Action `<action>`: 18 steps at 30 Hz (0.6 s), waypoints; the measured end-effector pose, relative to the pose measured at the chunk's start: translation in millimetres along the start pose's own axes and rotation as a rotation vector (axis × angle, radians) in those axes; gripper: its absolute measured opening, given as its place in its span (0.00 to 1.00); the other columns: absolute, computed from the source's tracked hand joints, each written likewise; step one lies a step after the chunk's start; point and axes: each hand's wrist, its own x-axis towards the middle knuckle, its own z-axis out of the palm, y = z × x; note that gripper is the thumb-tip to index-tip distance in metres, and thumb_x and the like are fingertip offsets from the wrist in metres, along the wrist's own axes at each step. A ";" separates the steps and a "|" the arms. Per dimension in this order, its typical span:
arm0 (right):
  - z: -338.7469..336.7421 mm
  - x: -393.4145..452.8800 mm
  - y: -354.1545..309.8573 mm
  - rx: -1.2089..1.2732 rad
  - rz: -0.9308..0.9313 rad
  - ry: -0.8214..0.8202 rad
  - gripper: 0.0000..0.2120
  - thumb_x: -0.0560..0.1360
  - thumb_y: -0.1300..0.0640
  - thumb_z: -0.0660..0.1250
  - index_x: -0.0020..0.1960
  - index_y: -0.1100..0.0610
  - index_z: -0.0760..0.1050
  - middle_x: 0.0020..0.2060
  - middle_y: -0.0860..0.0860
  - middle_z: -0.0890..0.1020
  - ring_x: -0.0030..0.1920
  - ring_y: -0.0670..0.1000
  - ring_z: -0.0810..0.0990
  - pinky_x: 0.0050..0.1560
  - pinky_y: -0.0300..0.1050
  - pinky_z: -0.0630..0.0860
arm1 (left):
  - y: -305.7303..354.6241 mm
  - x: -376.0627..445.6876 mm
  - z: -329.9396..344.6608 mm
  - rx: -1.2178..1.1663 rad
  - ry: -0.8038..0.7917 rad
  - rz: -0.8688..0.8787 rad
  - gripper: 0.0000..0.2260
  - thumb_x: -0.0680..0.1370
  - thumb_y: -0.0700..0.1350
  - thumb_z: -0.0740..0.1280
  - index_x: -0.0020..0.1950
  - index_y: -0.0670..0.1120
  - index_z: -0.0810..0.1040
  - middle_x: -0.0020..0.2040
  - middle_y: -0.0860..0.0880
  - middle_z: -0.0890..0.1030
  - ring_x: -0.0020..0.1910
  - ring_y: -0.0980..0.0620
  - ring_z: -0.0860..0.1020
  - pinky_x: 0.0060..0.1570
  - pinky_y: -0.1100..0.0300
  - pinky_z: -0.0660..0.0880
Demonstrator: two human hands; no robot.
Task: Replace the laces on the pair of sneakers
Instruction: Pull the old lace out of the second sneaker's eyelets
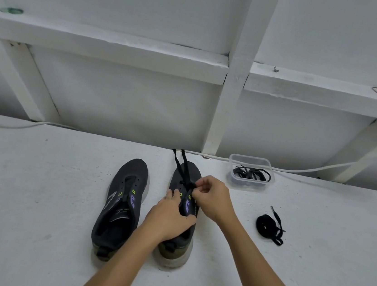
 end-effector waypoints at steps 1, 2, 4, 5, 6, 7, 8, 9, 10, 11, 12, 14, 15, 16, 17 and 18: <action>-2.7 1.4 -0.7 -0.106 -0.101 0.045 0.07 0.71 0.64 0.69 0.45 0.53 0.77 0.37 0.47 0.82 0.36 0.43 0.79 0.41 0.40 0.78 | -0.1 0.3 -0.3 -0.002 -0.004 0.002 0.41 0.78 0.60 0.63 0.83 0.46 0.45 0.83 0.48 0.46 0.79 0.46 0.57 0.74 0.52 0.62; -6.5 3.9 -0.7 -0.220 -0.206 0.103 0.07 0.71 0.65 0.68 0.46 0.55 0.77 0.38 0.48 0.80 0.38 0.45 0.78 0.40 0.40 0.75 | -0.1 0.8 -0.6 -0.004 -0.010 0.004 0.41 0.78 0.60 0.63 0.83 0.46 0.45 0.83 0.49 0.46 0.79 0.46 0.58 0.74 0.52 0.62; -16.8 10.3 -0.3 -0.301 -0.284 0.190 0.08 0.73 0.65 0.67 0.51 0.57 0.77 0.41 0.49 0.79 0.41 0.49 0.77 0.41 0.39 0.73 | 0.9 1.3 -1.1 0.002 -0.020 0.005 0.41 0.78 0.59 0.63 0.83 0.46 0.45 0.83 0.49 0.46 0.79 0.46 0.57 0.74 0.52 0.62; -20.6 11.9 -0.3 -0.271 -0.235 0.188 0.08 0.75 0.64 0.67 0.54 0.58 0.77 0.42 0.49 0.80 0.41 0.49 0.78 0.40 0.36 0.73 | 1.4 1.5 -1.1 0.011 -0.022 0.004 0.41 0.78 0.59 0.63 0.83 0.46 0.45 0.83 0.48 0.45 0.79 0.46 0.57 0.73 0.52 0.62; -22.1 12.0 -0.5 -0.211 -0.131 0.153 0.08 0.76 0.61 0.68 0.55 0.57 0.77 0.43 0.49 0.80 0.42 0.49 0.80 0.38 0.33 0.73 | 2.1 2.1 -1.2 0.021 -0.021 0.001 0.41 0.78 0.59 0.63 0.83 0.46 0.45 0.83 0.48 0.45 0.79 0.45 0.57 0.73 0.52 0.62; -21.7 10.6 -1.7 -0.120 0.008 0.087 0.09 0.76 0.56 0.70 0.55 0.57 0.77 0.44 0.49 0.81 0.41 0.50 0.82 0.36 0.33 0.75 | 2.6 2.4 -0.9 0.030 -0.018 -0.003 0.41 0.78 0.60 0.62 0.83 0.45 0.45 0.83 0.47 0.45 0.79 0.45 0.58 0.73 0.52 0.62; -19.4 8.3 -2.4 -0.023 0.146 0.015 0.11 0.75 0.52 0.72 0.53 0.57 0.77 0.44 0.50 0.81 0.41 0.51 0.83 0.33 0.36 0.78 | 3.0 2.6 -0.4 0.037 -0.014 -0.007 0.41 0.78 0.60 0.62 0.83 0.45 0.45 0.83 0.47 0.45 0.79 0.45 0.58 0.72 0.52 0.61; -16.6 5.5 -2.1 0.035 0.247 -0.044 0.14 0.74 0.48 0.74 0.51 0.57 0.78 0.44 0.50 0.82 0.40 0.51 0.84 0.31 0.39 0.79 | 3.2 2.4 0.1 0.042 -0.010 -0.011 0.41 0.78 0.60 0.62 0.82 0.45 0.44 0.83 0.46 0.45 0.79 0.45 0.58 0.72 0.52 0.61; -13.3 2.7 -0.7 0.052 0.279 -0.076 0.14 0.73 0.47 0.75 0.48 0.57 0.80 0.42 0.51 0.83 0.40 0.50 0.84 0.31 0.41 0.81 | 3.3 2.6 0.6 0.044 -0.007 -0.014 0.41 0.78 0.60 0.62 0.82 0.44 0.44 0.83 0.46 0.45 0.79 0.45 0.57 0.73 0.52 0.60; -9.5 0.1 0.9 0.062 0.256 -0.079 0.13 0.73 0.47 0.76 0.46 0.56 0.81 0.40 0.51 0.84 0.40 0.50 0.84 0.33 0.44 0.82 | 3.5 2.6 1.1 0.045 -0.007 -0.016 0.41 0.78 0.60 0.61 0.82 0.44 0.44 0.83 0.45 0.45 0.79 0.45 0.57 0.73 0.52 0.60; -5.1 -2.1 2.2 0.089 0.211 -0.064 0.09 0.73 0.49 0.76 0.45 0.55 0.82 0.40 0.50 0.85 0.40 0.50 0.83 0.38 0.47 0.84 | 3.9 2.8 1.5 0.044 -0.007 -0.020 0.41 0.78 0.60 0.61 0.82 0.44 0.44 0.83 0.45 0.45 0.79 0.45 0.57 0.73 0.52 0.60; 2.5 -4.0 3.0 0.140 0.131 -0.024 0.04 0.74 0.53 0.75 0.43 0.53 0.83 0.39 0.49 0.85 0.41 0.49 0.83 0.46 0.50 0.84 | 4.5 3.0 2.1 0.043 -0.007 -0.035 0.42 0.78 0.61 0.61 0.82 0.44 0.43 0.83 0.44 0.45 0.79 0.44 0.58 0.72 0.52 0.61; 4.2 -3.5 3.0 0.111 0.097 -0.006 0.04 0.75 0.54 0.74 0.43 0.52 0.82 0.39 0.48 0.84 0.41 0.49 0.83 0.45 0.48 0.83 | 4.6 2.6 2.4 0.044 -0.007 -0.043 0.42 0.78 0.61 0.61 0.82 0.44 0.43 0.83 0.44 0.45 0.79 0.43 0.58 0.72 0.52 0.61; 3.8 -1.9 2.4 0.033 0.048 0.028 0.04 0.75 0.54 0.73 0.42 0.52 0.81 0.38 0.46 0.84 0.40 0.47 0.82 0.43 0.44 0.81 | 4.8 2.2 2.5 0.046 -0.008 -0.048 0.42 0.78 0.61 0.61 0.82 0.44 0.43 0.83 0.44 0.45 0.79 0.43 0.58 0.72 0.52 0.61; 1.6 0.9 2.5 -0.076 -0.009 0.086 0.04 0.76 0.55 0.72 0.43 0.52 0.81 0.39 0.45 0.83 0.40 0.46 0.81 0.41 0.41 0.79 | 4.8 2.1 2.3 0.048 -0.009 -0.050 0.42 0.79 0.61 0.61 0.82 0.43 0.43 0.83 0.44 0.45 0.79 0.43 0.58 0.73 0.52 0.60; -2.7 4.2 3.0 -0.163 -0.056 0.170 0.03 0.77 0.56 0.70 0.45 0.53 0.81 0.40 0.46 0.82 0.40 0.46 0.80 0.41 0.40 0.77 | 4.7 2.0 2.1 0.049 -0.013 -0.051 0.42 0.79 0.61 0.61 0.82 0.43 0.43 0.83 0.44 0.45 0.79 0.43 0.58 0.73 0.52 0.60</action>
